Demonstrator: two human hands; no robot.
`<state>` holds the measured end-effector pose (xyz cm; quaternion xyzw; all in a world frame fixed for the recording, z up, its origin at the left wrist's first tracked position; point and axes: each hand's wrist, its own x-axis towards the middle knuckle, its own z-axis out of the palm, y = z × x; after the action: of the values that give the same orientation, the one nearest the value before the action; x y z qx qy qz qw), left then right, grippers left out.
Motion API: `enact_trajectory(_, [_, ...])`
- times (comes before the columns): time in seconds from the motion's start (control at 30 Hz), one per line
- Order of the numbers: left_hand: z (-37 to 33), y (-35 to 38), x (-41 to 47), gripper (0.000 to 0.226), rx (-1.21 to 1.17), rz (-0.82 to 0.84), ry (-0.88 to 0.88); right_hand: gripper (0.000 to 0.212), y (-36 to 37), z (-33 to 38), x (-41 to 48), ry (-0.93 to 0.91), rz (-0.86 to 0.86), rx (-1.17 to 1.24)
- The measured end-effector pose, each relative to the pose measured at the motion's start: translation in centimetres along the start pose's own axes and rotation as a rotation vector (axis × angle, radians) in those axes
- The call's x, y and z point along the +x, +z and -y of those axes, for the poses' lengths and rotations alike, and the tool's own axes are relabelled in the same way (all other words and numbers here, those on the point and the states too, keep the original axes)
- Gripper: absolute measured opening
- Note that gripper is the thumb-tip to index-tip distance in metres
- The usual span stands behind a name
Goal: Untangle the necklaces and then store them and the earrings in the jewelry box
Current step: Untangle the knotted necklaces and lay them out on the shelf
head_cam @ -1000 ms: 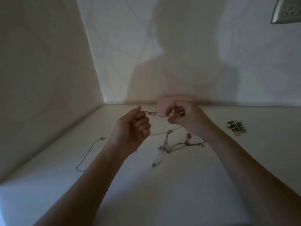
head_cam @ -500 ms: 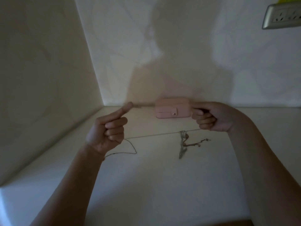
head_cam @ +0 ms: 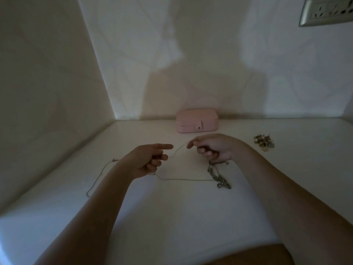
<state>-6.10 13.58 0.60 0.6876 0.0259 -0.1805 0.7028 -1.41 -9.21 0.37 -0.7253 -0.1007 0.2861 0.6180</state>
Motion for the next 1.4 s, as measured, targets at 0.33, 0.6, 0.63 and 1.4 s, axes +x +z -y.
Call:
enact_trajectory(0.33, [-0.2,-0.2,4.6,0.039,0.611,-0.328,0.104,0.03,0.4,0.4,1.7,-0.364,-0.401,-0.558])
enact_trajectory(0.6, [-0.7,1.6,3.8,0.035,1.376,-0.614,0.136,0.032,0.0,2.6,-2.8,0.087,-0.162,-0.944])
enact_trajectory(0.63, [-0.7,2.3,3.4,0.035,1.396,-0.621,0.167,0.037,0.1,2.5,-3.2,0.149,-0.131,-0.953])
enact_trajectory(1.4, [4.7,8.1,0.0,0.067,1.492,-0.126,0.006,0.021,-1.5,2.3,-3.1,-0.078,-0.032,0.147])
